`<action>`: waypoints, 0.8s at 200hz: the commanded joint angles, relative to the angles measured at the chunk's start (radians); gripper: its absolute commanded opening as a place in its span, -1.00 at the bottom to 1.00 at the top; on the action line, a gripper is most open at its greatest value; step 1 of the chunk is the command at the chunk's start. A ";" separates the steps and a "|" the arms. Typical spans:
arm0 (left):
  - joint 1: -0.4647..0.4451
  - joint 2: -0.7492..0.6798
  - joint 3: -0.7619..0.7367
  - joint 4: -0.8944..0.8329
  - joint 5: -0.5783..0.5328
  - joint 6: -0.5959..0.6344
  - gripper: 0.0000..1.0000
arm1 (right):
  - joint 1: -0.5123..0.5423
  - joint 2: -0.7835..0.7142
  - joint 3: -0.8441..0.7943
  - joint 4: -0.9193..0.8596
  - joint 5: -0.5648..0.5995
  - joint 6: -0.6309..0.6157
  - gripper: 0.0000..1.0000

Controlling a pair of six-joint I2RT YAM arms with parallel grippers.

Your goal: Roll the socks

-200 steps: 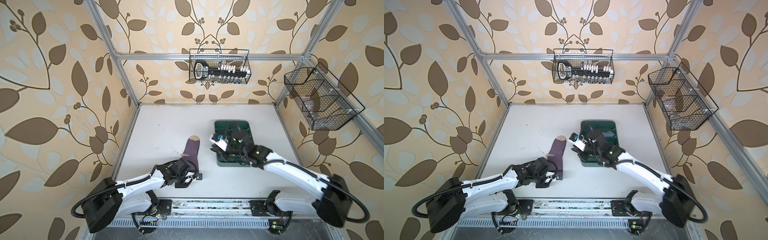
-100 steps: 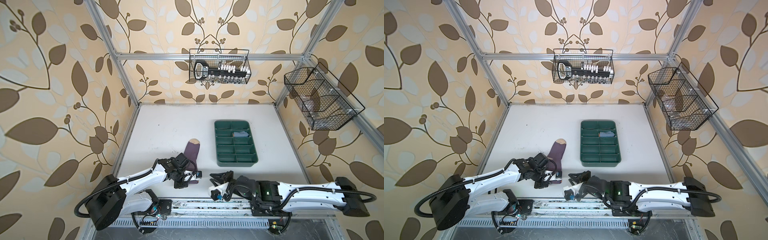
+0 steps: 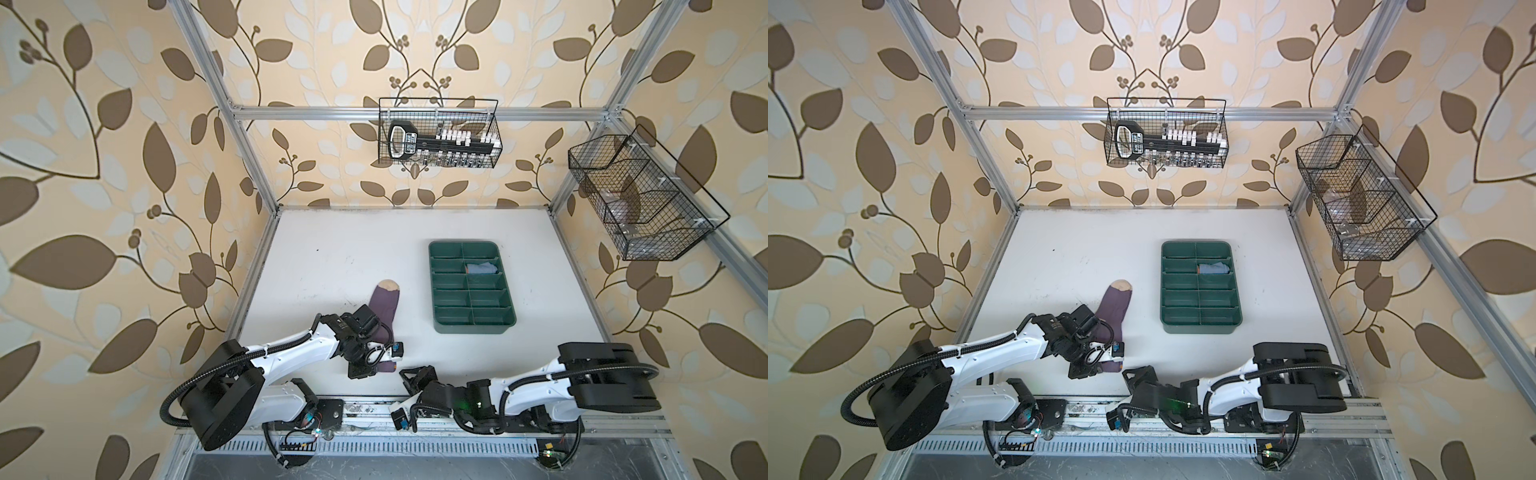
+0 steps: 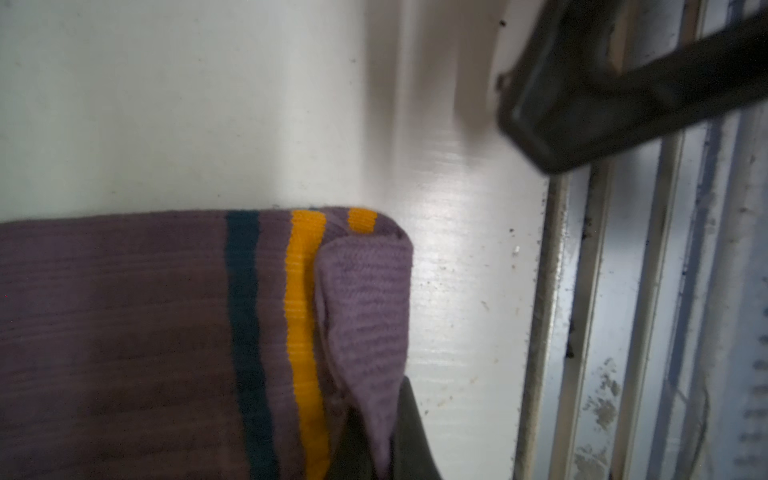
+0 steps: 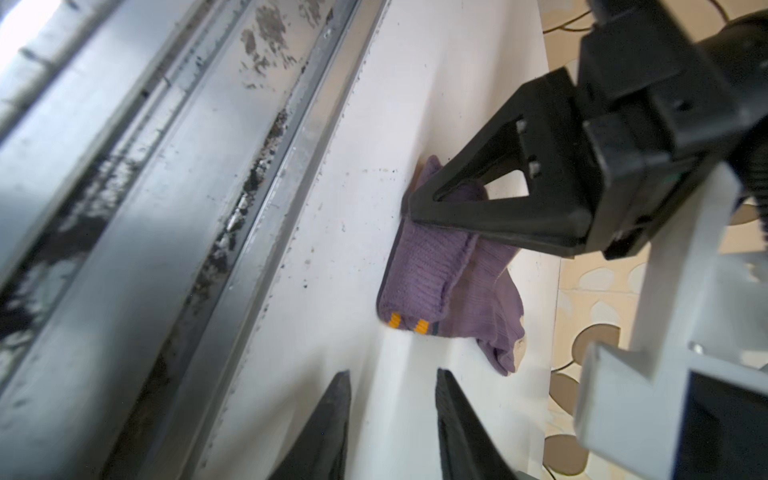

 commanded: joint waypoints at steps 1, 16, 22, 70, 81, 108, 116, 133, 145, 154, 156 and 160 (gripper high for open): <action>0.009 -0.001 0.023 -0.041 0.041 -0.007 -1.00 | -0.024 0.046 0.059 0.097 -0.046 0.003 -0.24; 0.009 0.004 0.025 -0.043 0.041 -0.007 -1.00 | -0.038 0.069 0.068 0.110 -0.080 0.018 0.07; 0.009 0.005 0.027 -0.043 0.042 -0.006 -1.00 | -0.043 0.076 0.072 0.108 -0.091 0.021 0.13; 0.010 0.015 0.033 -0.040 0.045 -0.003 -1.00 | -0.066 0.152 0.089 0.140 -0.126 0.028 0.03; 0.009 0.015 0.034 -0.040 0.045 -0.004 -1.00 | -0.073 0.175 0.098 0.148 -0.126 0.028 -0.06; 0.010 0.010 0.033 -0.046 0.044 -0.005 -1.00 | -0.096 0.210 0.114 0.148 -0.144 0.086 -0.22; 0.010 0.006 0.032 -0.049 0.045 -0.005 -1.00 | -0.106 0.216 0.118 0.136 -0.151 0.097 -0.28; 0.010 0.001 0.031 -0.050 0.048 -0.012 -1.00 | -0.116 0.227 0.120 0.119 -0.158 0.112 -0.47; 0.010 0.000 0.035 -0.054 0.050 -0.016 -1.00 | -0.121 0.231 0.121 0.101 -0.167 0.115 -0.61; 0.010 0.000 0.042 -0.060 0.053 -0.012 -1.00 | -0.123 0.233 0.121 0.086 -0.170 0.116 -0.75; 0.010 -0.002 0.044 -0.060 0.053 -0.013 -1.00 | -0.122 0.234 0.121 0.082 -0.171 0.117 -0.78; 0.010 -0.003 0.047 -0.062 0.053 -0.014 -1.00 | -0.123 0.234 0.122 0.074 -0.175 0.118 -0.83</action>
